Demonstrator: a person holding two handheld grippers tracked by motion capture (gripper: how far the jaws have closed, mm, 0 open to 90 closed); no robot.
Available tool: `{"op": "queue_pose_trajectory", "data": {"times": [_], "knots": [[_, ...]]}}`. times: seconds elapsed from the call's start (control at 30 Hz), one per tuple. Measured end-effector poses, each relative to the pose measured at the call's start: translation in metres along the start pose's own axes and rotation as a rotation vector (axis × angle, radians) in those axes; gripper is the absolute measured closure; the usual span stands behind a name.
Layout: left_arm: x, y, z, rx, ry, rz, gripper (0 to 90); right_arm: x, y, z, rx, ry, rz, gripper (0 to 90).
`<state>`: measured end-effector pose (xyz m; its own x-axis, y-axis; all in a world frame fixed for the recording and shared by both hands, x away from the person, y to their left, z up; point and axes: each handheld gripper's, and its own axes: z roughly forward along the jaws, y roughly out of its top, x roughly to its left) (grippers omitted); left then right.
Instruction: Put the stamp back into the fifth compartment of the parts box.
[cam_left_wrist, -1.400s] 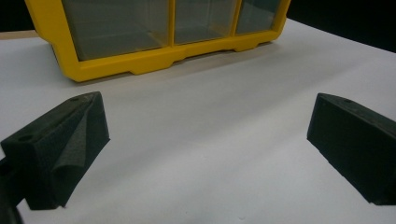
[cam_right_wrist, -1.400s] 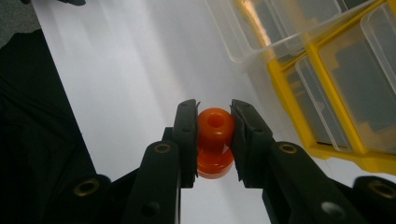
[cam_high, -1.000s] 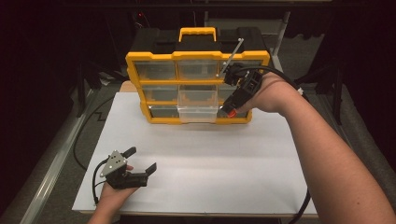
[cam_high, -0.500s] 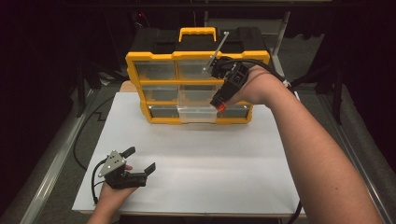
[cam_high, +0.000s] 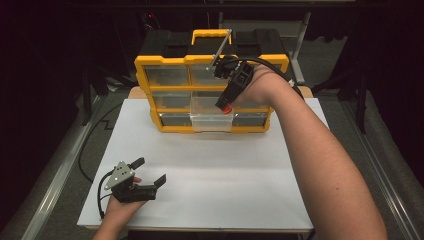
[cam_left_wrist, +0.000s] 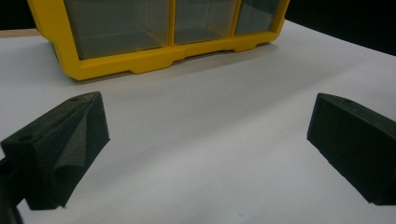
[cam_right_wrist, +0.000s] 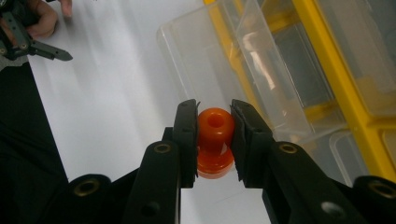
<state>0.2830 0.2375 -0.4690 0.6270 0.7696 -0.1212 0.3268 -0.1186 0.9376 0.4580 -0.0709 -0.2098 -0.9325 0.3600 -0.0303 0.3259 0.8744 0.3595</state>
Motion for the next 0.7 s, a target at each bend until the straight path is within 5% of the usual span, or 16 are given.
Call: {"op": "queue_pose_trajectory", "data": {"times": [0.7], "knots": [[0.001,0.0,-0.002,0.0,-0.006,-0.001,0.1,-0.007,0.029,0.015,0.004,-0.019,-0.002,73.7]]}}
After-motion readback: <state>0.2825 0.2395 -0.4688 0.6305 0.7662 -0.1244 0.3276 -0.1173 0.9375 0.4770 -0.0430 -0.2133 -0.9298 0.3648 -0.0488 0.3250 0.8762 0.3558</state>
